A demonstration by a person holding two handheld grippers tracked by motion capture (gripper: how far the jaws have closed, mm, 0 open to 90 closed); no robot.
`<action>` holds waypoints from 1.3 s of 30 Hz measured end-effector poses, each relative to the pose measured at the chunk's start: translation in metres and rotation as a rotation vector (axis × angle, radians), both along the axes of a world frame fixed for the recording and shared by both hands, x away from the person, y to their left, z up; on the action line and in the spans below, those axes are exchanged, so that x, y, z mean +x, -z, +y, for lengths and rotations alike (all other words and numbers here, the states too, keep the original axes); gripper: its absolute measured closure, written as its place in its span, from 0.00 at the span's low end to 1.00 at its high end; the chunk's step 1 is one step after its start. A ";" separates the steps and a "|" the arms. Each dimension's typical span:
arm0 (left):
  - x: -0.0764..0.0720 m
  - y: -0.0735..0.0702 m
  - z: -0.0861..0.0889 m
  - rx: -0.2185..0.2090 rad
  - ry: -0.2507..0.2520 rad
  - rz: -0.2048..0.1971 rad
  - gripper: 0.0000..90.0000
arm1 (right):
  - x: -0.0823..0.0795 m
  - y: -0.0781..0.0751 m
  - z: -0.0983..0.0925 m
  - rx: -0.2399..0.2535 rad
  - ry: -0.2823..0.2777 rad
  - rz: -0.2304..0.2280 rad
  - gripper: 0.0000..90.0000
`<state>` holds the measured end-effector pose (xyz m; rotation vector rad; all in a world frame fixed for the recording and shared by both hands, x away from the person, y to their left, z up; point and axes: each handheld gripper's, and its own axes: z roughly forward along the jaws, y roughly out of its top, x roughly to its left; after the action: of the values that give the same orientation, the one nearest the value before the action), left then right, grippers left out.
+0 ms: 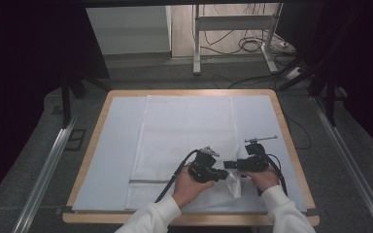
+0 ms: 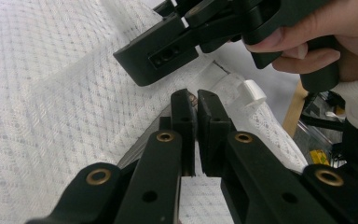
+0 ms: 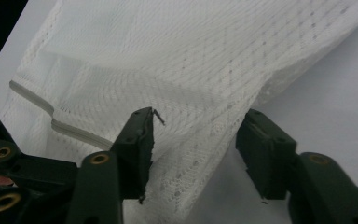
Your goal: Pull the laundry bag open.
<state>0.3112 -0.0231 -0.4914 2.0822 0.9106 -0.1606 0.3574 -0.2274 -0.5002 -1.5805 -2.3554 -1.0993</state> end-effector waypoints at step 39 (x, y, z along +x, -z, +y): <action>0.004 0.013 -0.001 -0.001 0.001 0.031 0.96 | -0.002 0.000 0.001 -0.033 -0.100 -0.029 0.97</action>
<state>0.3147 -0.0244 -0.5042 2.0844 0.9287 -0.1944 0.3550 -0.2263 -0.4998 -1.4488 -2.4539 -1.0754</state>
